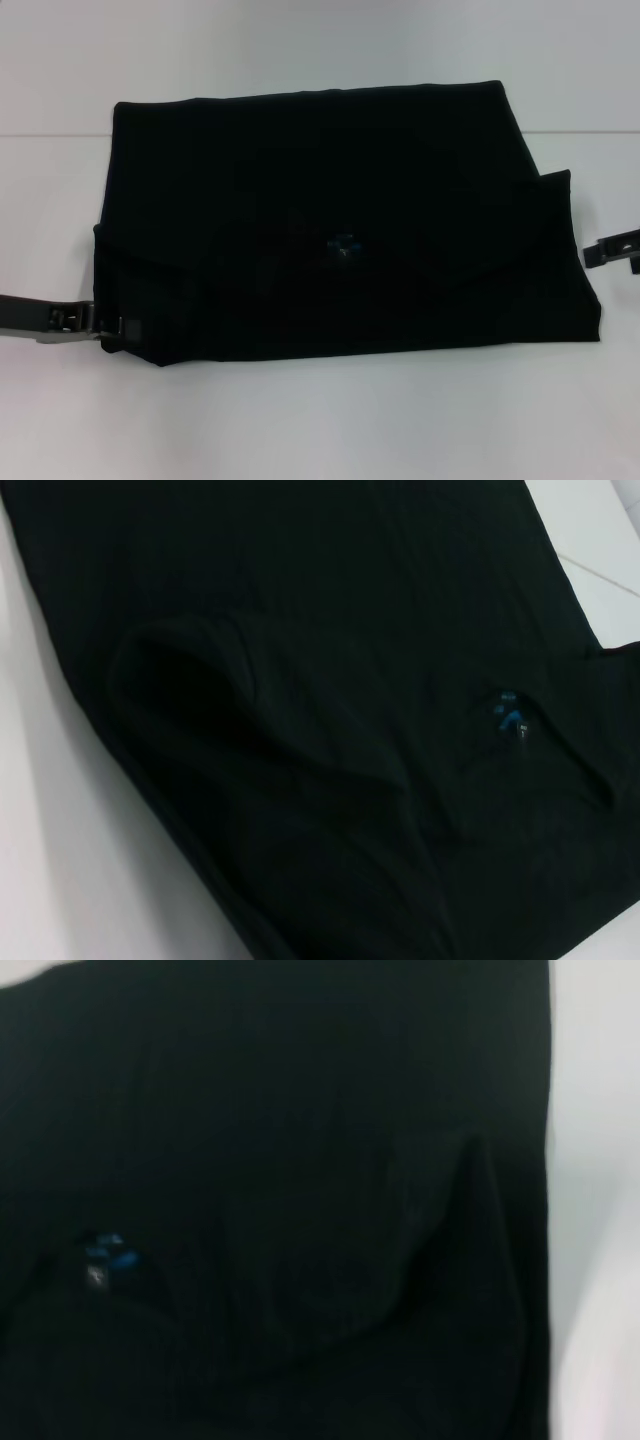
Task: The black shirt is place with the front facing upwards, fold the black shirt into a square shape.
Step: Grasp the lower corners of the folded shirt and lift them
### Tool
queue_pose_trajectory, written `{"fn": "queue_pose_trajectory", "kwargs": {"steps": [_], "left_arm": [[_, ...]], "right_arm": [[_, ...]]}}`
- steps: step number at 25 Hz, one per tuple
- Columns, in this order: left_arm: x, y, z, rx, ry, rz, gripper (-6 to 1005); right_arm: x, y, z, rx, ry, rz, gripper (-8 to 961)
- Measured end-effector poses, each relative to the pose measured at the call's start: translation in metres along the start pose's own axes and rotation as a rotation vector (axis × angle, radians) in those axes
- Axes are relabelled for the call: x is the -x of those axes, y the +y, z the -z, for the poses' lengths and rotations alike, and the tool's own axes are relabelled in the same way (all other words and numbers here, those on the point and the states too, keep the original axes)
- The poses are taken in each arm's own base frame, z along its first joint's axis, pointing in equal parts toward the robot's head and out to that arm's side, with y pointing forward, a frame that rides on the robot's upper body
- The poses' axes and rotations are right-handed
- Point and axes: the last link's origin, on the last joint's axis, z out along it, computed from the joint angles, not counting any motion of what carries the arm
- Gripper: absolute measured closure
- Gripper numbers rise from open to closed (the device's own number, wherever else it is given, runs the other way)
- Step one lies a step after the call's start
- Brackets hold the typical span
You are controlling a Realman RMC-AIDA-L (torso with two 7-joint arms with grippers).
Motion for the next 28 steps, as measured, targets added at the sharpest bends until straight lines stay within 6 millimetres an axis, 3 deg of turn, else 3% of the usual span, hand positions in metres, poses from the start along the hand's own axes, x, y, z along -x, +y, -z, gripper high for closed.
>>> {"fn": "queue_pose_trajectory", "kwargs": {"steps": [6,19,28], "left_arm": [[-0.002,0.001,0.0,0.0,0.001,-0.005,974],[-0.004,0.001,0.001,-0.001,0.002,-0.008,977],[-0.004,0.002,0.0,0.003,0.003,-0.008,977]], "right_arm": [[-0.008,0.009,-0.03,-0.031,0.066,0.011,42],[-0.012,0.02,-0.051,-0.051,0.09,0.047,94],[-0.013,0.019,-0.049,-0.05,0.09,0.045,271]]}}
